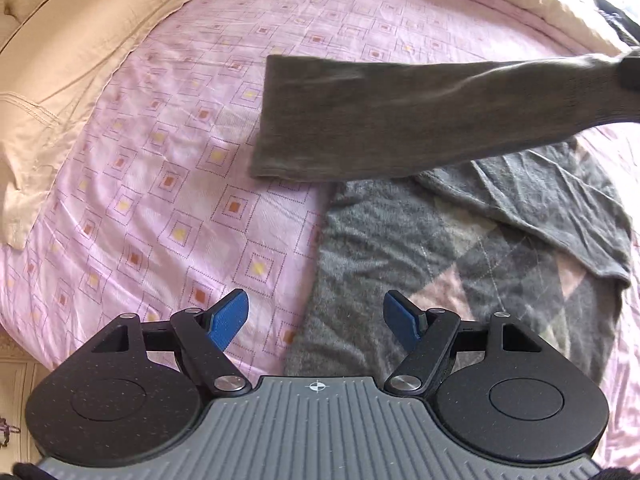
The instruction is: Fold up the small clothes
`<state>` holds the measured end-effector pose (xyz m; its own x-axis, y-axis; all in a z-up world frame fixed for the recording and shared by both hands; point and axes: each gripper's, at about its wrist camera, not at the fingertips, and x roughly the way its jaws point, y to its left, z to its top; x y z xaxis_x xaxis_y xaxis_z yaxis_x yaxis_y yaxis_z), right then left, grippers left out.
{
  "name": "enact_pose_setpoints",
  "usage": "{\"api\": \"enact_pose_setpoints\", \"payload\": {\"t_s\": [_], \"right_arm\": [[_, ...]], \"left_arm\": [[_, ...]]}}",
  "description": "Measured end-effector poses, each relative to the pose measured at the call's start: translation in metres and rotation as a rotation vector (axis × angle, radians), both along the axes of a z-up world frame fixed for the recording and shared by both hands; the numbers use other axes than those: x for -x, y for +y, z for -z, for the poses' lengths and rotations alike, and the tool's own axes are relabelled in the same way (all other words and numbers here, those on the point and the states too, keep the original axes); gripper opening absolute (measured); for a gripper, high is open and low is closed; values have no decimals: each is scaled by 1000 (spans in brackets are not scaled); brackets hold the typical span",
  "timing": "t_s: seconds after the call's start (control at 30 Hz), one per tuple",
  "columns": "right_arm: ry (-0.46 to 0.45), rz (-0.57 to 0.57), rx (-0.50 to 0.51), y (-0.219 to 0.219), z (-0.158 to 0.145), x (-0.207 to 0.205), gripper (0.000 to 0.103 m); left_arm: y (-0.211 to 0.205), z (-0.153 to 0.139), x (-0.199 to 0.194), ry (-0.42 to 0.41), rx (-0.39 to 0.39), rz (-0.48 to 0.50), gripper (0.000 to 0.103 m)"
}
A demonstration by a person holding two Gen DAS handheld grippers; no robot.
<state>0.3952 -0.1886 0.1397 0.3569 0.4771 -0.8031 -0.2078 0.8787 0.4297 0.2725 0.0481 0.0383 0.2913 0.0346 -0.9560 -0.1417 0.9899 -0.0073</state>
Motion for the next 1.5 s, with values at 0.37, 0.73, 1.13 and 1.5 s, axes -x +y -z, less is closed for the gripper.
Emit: {"api": "enact_pose_setpoints", "payload": {"t_s": [0.37,0.73,1.13,1.5], "right_arm": [[94,168,207,-107,51,-19,10],[143,217,166,-153,123,-13,21],[180,229,155,-155,195,6,52],[45,188,183,-144,154,8,9]], "left_arm": [[-31,5,-49,-9,-81,106,73],[-54,32,-122,-48,-144,169,73],[0,81,-164,-18,-73,2,83],[-3,53,-158,-88,-76,53,74]]}}
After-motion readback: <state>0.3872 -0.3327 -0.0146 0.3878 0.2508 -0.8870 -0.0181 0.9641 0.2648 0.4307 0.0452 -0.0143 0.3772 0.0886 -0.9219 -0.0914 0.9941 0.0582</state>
